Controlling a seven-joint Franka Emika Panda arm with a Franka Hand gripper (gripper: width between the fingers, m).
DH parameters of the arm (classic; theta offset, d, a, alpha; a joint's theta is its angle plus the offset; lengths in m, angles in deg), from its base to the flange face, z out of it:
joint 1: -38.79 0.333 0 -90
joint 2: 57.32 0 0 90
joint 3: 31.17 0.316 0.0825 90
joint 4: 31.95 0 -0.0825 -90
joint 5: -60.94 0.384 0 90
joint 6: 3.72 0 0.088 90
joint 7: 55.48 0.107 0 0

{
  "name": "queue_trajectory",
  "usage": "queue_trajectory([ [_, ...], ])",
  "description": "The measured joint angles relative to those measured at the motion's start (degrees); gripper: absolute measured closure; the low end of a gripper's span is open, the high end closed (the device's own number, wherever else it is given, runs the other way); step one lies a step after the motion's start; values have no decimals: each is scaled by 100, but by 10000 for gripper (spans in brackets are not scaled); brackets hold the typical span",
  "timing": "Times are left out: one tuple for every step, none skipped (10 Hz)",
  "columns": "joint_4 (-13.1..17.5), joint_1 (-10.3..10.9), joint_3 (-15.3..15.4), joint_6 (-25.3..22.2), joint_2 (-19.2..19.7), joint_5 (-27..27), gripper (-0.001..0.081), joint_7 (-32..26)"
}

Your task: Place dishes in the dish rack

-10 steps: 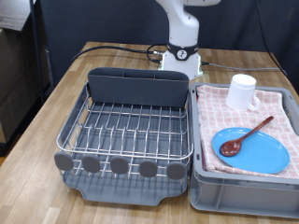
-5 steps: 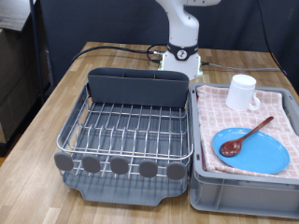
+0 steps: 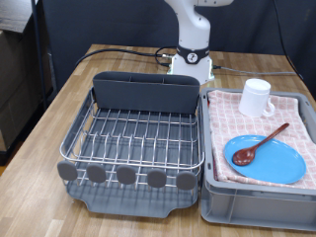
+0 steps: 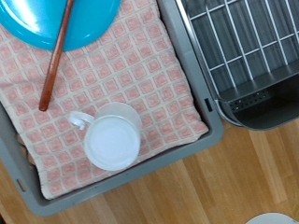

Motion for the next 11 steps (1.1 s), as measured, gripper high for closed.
queue_trajectory([
  [125,0,106,14,162,-16,3,230],
  [238,0,196,48,314,-44,3,442],
  [331,0,266,105,449,-67,3,588],
  [424,0,319,119,575,-96,3,707],
  [512,0,365,142,691,-135,3,824],
  [572,0,404,229,797,-162,3,942],
  [611,0,438,335,893,-165,3,1066],
  [635,0,486,438,983,-315,3,1102],
  [633,0,539,586,1084,-473,3,1126],
  [570,0,563,866,1191,-513,3,1177],
  [411,0,568,1263,1293,-569,3,1262],
])
